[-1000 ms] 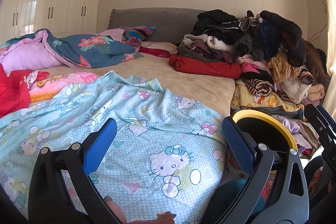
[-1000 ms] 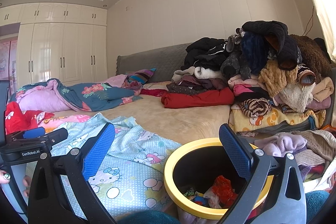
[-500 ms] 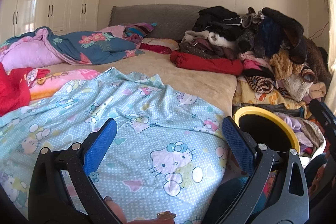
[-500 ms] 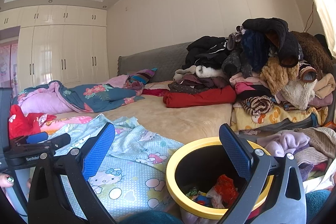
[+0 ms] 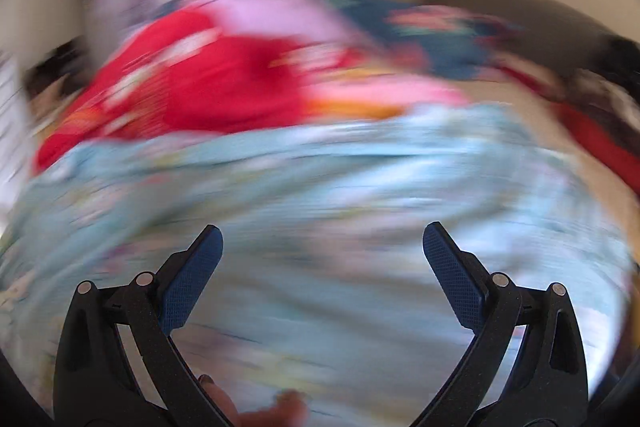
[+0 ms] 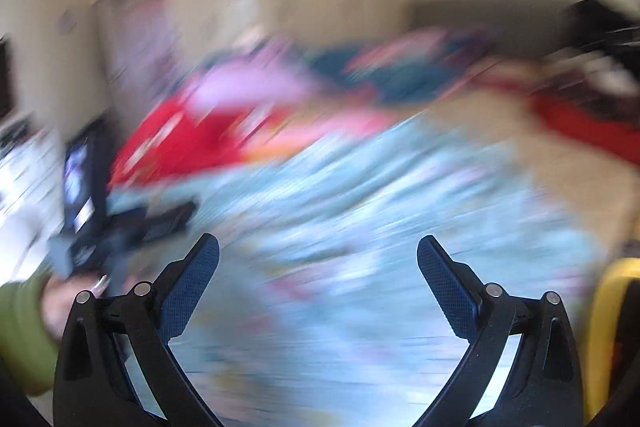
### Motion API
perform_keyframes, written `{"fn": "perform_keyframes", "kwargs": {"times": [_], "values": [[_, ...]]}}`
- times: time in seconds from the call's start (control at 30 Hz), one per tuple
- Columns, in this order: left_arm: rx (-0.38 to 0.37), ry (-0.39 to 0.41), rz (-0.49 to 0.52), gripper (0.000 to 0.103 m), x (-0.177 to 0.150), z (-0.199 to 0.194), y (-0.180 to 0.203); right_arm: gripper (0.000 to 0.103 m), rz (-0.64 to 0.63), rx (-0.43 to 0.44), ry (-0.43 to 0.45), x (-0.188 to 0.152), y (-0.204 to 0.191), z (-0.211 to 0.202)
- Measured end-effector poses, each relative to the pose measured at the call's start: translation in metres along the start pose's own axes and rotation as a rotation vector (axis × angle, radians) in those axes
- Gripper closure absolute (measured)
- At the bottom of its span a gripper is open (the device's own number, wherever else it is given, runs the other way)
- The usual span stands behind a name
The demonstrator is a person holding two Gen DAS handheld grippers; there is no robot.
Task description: Collect trash
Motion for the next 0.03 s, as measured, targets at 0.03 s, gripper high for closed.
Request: {"fn": "perform_keyframes", "kwargs": {"times": [0.03], "values": [[0.049, -0.022, -0.032, 0.011, -0.0031, 0.0069, -0.0304, 0.006, -0.042, 0.064, -0.07, -0.0055, -0.0324, 0.0234]]}}
Point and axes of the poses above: each gripper's, at about its wrist camera, not at the fingertips, and z roughly the way its jaws point, y to its right, x to its top, the point moved 8 cm from there along z, roughly the way its jaws point, and after that the axes turned 14 degrees about -x, right-handed, at the moved point
